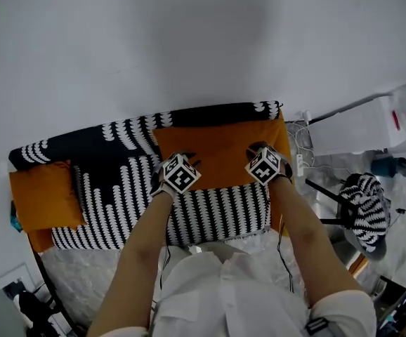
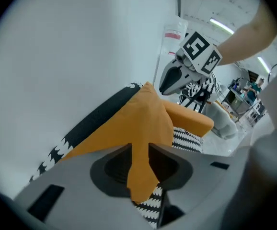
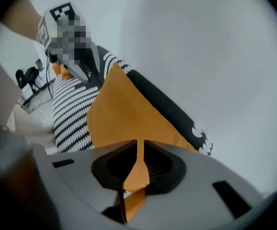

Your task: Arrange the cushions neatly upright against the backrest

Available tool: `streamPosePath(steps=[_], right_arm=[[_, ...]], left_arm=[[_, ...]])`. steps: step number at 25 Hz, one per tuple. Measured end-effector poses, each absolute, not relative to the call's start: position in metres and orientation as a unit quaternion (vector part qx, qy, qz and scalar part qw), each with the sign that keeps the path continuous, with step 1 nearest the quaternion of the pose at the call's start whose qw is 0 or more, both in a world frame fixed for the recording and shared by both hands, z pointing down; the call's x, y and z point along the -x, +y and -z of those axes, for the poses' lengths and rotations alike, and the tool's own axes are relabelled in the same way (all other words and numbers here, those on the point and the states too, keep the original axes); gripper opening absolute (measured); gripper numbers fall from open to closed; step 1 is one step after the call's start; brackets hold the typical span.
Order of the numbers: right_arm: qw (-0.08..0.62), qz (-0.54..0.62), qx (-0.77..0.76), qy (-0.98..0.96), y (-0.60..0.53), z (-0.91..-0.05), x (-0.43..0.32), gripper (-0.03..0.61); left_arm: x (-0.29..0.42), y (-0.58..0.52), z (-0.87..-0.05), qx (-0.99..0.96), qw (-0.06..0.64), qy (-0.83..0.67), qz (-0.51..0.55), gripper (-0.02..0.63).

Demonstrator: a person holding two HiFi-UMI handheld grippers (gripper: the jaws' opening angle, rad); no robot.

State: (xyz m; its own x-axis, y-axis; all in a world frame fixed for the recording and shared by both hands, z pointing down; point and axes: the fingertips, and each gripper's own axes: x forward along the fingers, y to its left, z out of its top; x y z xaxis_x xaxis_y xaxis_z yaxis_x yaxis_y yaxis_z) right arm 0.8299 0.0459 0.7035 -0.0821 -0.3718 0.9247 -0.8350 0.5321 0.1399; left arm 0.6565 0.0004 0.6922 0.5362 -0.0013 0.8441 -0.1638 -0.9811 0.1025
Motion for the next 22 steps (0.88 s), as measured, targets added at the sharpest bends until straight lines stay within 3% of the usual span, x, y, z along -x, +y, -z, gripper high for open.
streamPosePath(steps=[5,9,12,22], right_arm=[[0.361,-0.283,-0.521,-0.72,0.041,-0.652,-0.801,0.058],[0.243,-0.292,-0.572,-0.727,0.031,-0.611,-0.784,0.058],[0.173,-0.291,-0.591,-0.732,0.03,-0.582,-0.77,0.058],[0.076,-0.256,-0.597,-0.756,0.039,-0.516,-0.734,0.009]], left_arm=[[-0.63,0.003,-0.646,-0.896,0.162,-0.118,-0.396,0.109],[-0.603,-0.011,-0.596,-0.909,0.193,-0.195,-0.313,0.061],[-0.575,-0.011,-0.566,-0.912,0.2,-0.234,-0.271,0.061],[-0.469,-0.01,-0.495,-0.892,0.198,-0.37,-0.167,0.023]])
